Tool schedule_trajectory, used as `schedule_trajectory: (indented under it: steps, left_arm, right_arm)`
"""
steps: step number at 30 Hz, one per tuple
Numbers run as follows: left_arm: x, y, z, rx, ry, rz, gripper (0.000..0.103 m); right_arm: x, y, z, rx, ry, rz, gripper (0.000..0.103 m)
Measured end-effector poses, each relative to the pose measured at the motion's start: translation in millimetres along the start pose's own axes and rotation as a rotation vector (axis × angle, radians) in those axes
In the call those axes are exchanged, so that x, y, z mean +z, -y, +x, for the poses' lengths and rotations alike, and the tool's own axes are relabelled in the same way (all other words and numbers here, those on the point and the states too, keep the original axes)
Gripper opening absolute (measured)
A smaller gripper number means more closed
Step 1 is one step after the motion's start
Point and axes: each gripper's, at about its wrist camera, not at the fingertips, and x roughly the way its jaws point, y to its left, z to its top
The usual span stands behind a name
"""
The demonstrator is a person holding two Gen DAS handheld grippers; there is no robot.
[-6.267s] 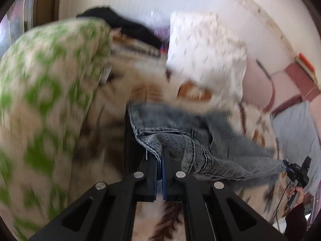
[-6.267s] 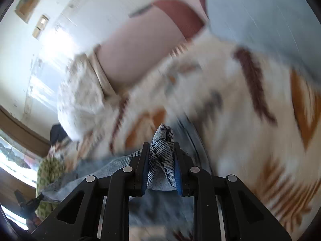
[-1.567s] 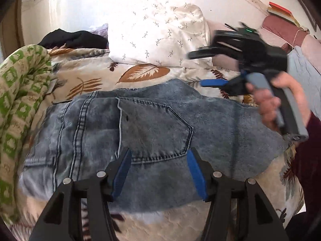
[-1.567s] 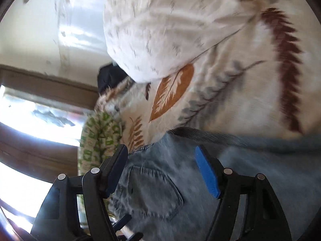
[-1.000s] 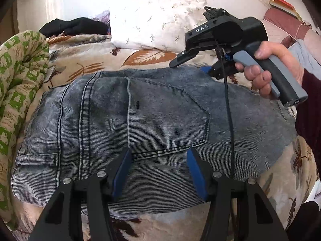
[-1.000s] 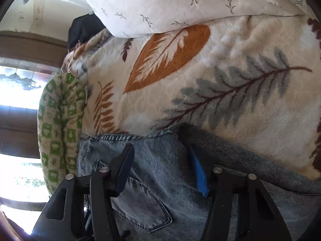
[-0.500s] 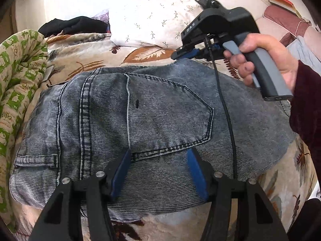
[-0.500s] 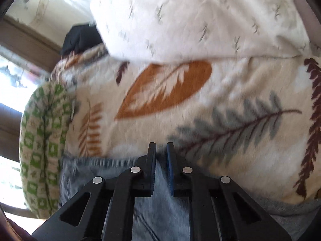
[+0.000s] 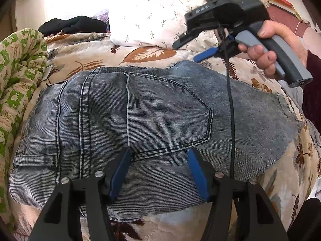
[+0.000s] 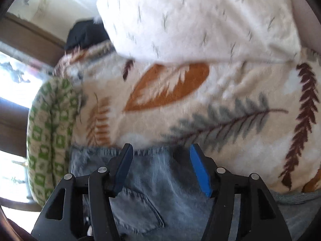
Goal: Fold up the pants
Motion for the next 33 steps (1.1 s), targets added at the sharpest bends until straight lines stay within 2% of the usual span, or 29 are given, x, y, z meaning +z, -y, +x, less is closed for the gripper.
schedule_trajectory:
  steps: [3, 5, 6, 7, 10, 13, 16, 20, 24, 27, 29, 30, 31, 33]
  left_arm:
    - [0, 0, 0, 0.000, -0.001, 0.002, 0.063]
    - [0, 0, 1, -0.001, -0.001, 0.005, 0.064]
    - [0, 0, 1, -0.002, -0.001, 0.005, 0.064]
    - [0, 1, 1, -0.001, -0.001, 0.006, 0.064]
    - [1, 0, 1, -0.003, -0.002, 0.008, 0.065]
    - [1, 1, 1, -0.001, 0.002, 0.009, 0.066]
    - [0, 3, 2, 0.003, 0.005, 0.016, 0.067]
    - [0, 3, 2, 0.004, 0.007, 0.017, 0.067]
    - [-1, 2, 1, 0.004, 0.007, 0.023, 0.067]
    - [-1, 3, 0, 0.007, 0.005, 0.024, 0.067]
    - [-3, 3, -1, 0.007, 0.005, 0.024, 0.067]
    - [-2, 2, -1, 0.005, 0.004, 0.021, 0.067]
    - [-2, 1, -2, 0.002, 0.005, 0.018, 0.067]
    - [0, 0, -4, -0.002, 0.006, 0.010, 0.067]
  right_arm:
    - [-2, 4, 16, -0.031, -0.039, 0.007, 0.059]
    - [-5, 3, 26, -0.019, -0.051, -0.007, 0.056]
    - [-6, 1, 30, -0.018, -0.059, -0.017, 0.046]
    - [-7, -1, 36, -0.015, -0.086, -0.030, 0.028]
    - [-11, -10, 50, -0.089, -0.154, -0.090, 0.016]
    - [-13, -20, 38, -0.137, -0.098, -0.133, 0.011]
    - [-10, -25, 27, -0.165, -0.031, -0.153, 0.010]
    - [-11, -22, 42, -0.228, 0.011, -0.156, 0.010]
    - [-12, -11, 58, -0.231, 0.053, -0.117, 0.010]
    - [-10, 0, 53, -0.184, 0.070, -0.045, 0.009]
    - [-7, 6, 43, -0.125, 0.079, 0.023, 0.019]
    - [-7, 6, 37, -0.113, 0.095, 0.039, 0.032]
    - [-9, 8, 24, -0.079, 0.129, 0.068, 0.037]
    - [-18, 14, -13, 0.010, 0.208, 0.131, 0.040]
